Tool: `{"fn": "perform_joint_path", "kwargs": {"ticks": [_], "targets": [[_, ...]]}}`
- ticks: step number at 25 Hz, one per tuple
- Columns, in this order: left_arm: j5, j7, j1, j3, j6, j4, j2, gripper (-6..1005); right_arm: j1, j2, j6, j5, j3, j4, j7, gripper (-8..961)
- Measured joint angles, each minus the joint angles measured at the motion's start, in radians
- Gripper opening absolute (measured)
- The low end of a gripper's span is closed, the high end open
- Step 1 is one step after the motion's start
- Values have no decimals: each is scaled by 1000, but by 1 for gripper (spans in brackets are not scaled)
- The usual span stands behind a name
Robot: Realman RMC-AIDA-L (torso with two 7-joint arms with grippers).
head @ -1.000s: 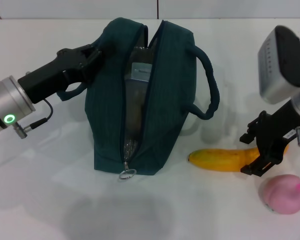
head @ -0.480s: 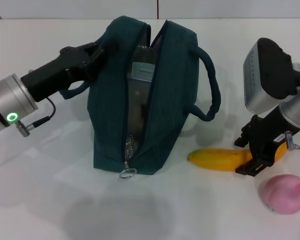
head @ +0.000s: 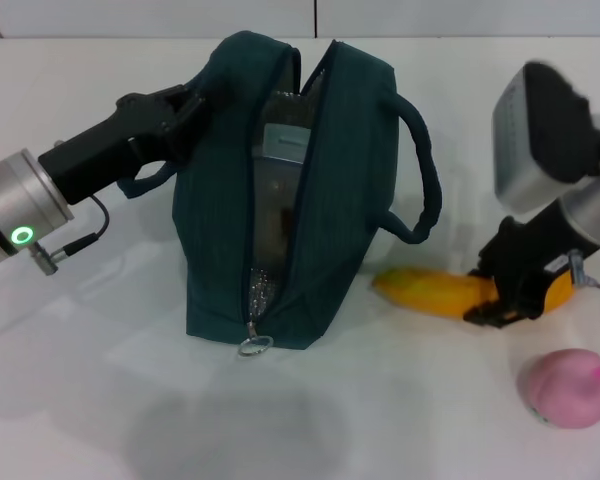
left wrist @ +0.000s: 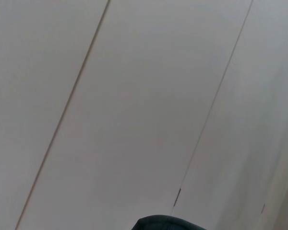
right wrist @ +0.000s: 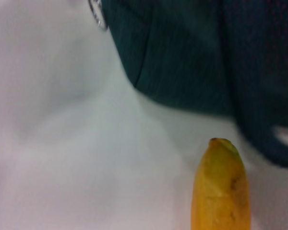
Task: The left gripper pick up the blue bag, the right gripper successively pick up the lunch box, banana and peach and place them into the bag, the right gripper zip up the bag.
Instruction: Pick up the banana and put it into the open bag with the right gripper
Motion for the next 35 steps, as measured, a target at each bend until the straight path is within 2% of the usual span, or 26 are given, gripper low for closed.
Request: {"fn": "perform_joint_path", "kwargs": {"ticks": [2,5,8,14,17,20,23,26,29,30,32,35], "targets": [[-2,0,3,0,2,0,0,39,-11,-3,0,9,48,-15,-2,456],[-2,0,4,0,7,0,0,39,-51,-3,-5,22,185,-64,-4,411],[-3,0,5,0,16,0,0,39,-98,-4,-6,43,311,-114,-4,411],[-3,4,7,0,37,0,0,39,-152,-5,34,79,477,-145,-4,411],[-4,6,7,0,45,0,-2,39,-166,-5,76,120,509,-146,-5,411],[-4,11,6,0,50,5,-2,40,-192,-1,201,207,513,-142,-16,411],[-4,19,5,0,51,22,0,40,-227,1,309,420,506,-102,-97,411],[-11,21,6,0,57,27,2,41,-242,-3,304,766,511,24,-269,411],[-16,26,6,0,73,28,1,43,-217,-10,163,1107,513,217,-435,411],[-16,26,5,0,74,28,1,44,-210,-11,132,1151,513,252,-454,411],[-16,26,4,0,74,28,1,45,-155,-15,17,1285,515,418,-476,411],[-15,26,0,0,74,28,0,46,-71,-16,-71,1381,515,625,-465,412]]}}
